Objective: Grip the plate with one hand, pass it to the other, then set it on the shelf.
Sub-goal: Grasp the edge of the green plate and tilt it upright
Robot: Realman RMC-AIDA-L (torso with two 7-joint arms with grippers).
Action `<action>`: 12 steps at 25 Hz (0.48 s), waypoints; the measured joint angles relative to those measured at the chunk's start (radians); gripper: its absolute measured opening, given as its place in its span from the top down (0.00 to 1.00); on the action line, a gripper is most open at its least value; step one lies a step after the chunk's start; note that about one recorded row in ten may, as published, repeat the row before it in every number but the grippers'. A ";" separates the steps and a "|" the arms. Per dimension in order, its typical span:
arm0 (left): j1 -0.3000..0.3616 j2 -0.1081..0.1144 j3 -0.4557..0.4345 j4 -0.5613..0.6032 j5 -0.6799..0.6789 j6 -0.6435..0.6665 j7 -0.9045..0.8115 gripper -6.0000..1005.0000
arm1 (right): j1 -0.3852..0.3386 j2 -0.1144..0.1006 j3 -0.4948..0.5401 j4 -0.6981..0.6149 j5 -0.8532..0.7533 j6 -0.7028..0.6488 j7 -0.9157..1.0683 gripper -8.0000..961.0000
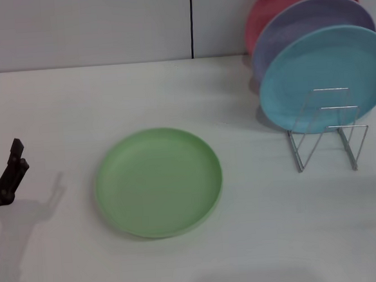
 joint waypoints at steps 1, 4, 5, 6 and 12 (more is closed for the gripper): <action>-0.001 0.000 0.000 -0.004 0.000 -0.003 0.000 0.14 | 0.001 -0.001 0.000 0.000 -0.010 0.002 0.000 0.12; -0.005 0.004 0.005 -0.024 0.001 -0.018 0.001 0.14 | 0.005 -0.002 0.002 -0.003 -0.023 0.011 0.000 0.12; -0.005 0.006 0.008 -0.031 0.003 -0.024 0.003 0.14 | 0.005 -0.002 0.003 -0.003 -0.024 0.013 0.000 0.12; -0.007 0.008 0.011 -0.036 0.006 -0.030 0.004 0.14 | 0.006 -0.002 0.003 -0.003 -0.024 0.014 0.000 0.12; -0.025 0.039 0.011 -0.131 0.013 -0.153 -0.012 0.14 | 0.015 -0.001 0.000 0.000 -0.027 0.016 0.003 0.12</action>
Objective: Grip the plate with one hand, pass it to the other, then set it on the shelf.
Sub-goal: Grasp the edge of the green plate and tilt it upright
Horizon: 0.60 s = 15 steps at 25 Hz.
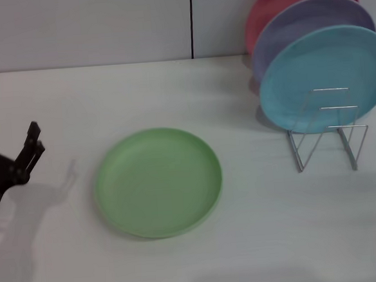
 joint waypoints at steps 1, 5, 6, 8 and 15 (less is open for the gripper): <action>0.005 0.021 -0.004 -0.054 -0.001 -0.054 0.000 0.14 | 0.002 0.000 0.000 0.001 0.000 0.001 0.004 0.12; 0.055 0.115 -0.035 -0.376 0.027 -0.435 0.041 0.14 | 0.003 0.000 0.000 0.000 -0.001 0.013 0.025 0.12; 0.070 0.129 -0.062 -0.478 0.049 -0.557 0.065 0.14 | 0.004 -0.001 0.000 0.000 -0.003 0.019 0.030 0.12; 0.099 0.132 -0.119 -0.628 0.094 -0.748 0.110 0.14 | 0.008 -0.001 0.000 -0.001 -0.008 0.031 0.034 0.12; 0.155 0.078 -0.273 -1.122 0.201 -1.538 0.159 0.14 | 0.022 -0.001 0.000 -0.003 -0.021 0.053 0.037 0.12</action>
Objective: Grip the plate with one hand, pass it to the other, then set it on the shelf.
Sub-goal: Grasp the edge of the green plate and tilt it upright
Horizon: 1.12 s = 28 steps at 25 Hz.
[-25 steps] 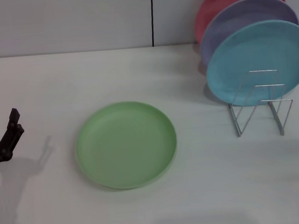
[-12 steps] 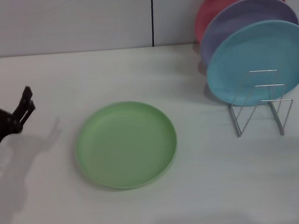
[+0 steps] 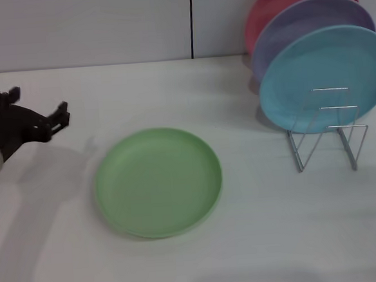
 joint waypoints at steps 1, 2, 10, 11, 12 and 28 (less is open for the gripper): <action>0.002 -0.016 -0.016 -0.050 0.000 -0.090 0.013 0.14 | 0.002 0.000 0.000 0.000 -0.002 0.003 0.000 0.12; 0.004 -0.030 -0.027 -0.080 -0.001 -0.145 0.026 0.14 | 0.004 0.000 0.000 0.001 -0.003 0.008 0.000 0.12; -0.032 -0.105 -0.106 -0.241 -0.066 -0.569 0.057 0.14 | 0.007 0.000 0.000 -0.002 -0.014 0.042 0.000 0.12; -0.042 -0.105 -0.114 -0.240 -0.087 -0.592 0.056 0.14 | 0.006 0.000 0.000 -0.003 -0.015 0.045 0.000 0.12; -0.053 -0.104 -0.124 -0.237 -0.113 -0.617 0.056 0.14 | 0.006 0.000 0.000 -0.004 -0.015 0.047 0.000 0.12; -0.162 -0.110 -0.132 0.014 -0.194 -0.589 0.052 0.14 | -0.002 -0.005 0.000 -0.019 -0.016 0.063 -0.005 0.12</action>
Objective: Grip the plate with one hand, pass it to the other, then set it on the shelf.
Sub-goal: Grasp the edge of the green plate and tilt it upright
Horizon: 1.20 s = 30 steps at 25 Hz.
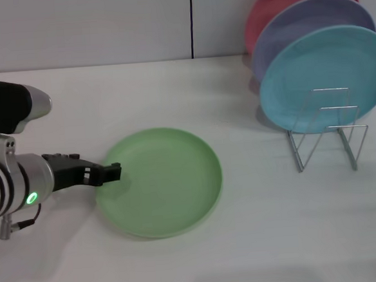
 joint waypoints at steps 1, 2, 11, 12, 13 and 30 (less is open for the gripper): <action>-0.003 0.000 0.000 0.008 -0.005 0.000 0.000 0.14 | 0.000 0.000 0.000 -0.003 0.000 0.003 -0.001 0.12; -0.007 0.000 0.000 0.015 -0.010 0.000 0.000 0.14 | -0.001 0.000 0.000 -0.006 0.000 0.004 -0.001 0.12; -0.041 0.000 -0.007 0.103 -0.017 0.023 0.000 0.14 | -0.001 0.000 -0.001 -0.017 -0.002 0.016 -0.001 0.12; -0.045 0.000 -0.009 0.110 -0.017 0.024 0.000 0.14 | -0.001 0.000 -0.001 -0.018 -0.002 0.016 -0.001 0.12; -0.051 0.000 -0.011 0.122 -0.017 0.026 0.000 0.14 | 0.000 0.000 -0.001 -0.019 -0.002 0.018 -0.001 0.12; -0.064 0.000 -0.028 0.169 -0.018 0.033 0.000 0.14 | -0.001 0.000 -0.002 -0.036 -0.012 0.040 -0.001 0.12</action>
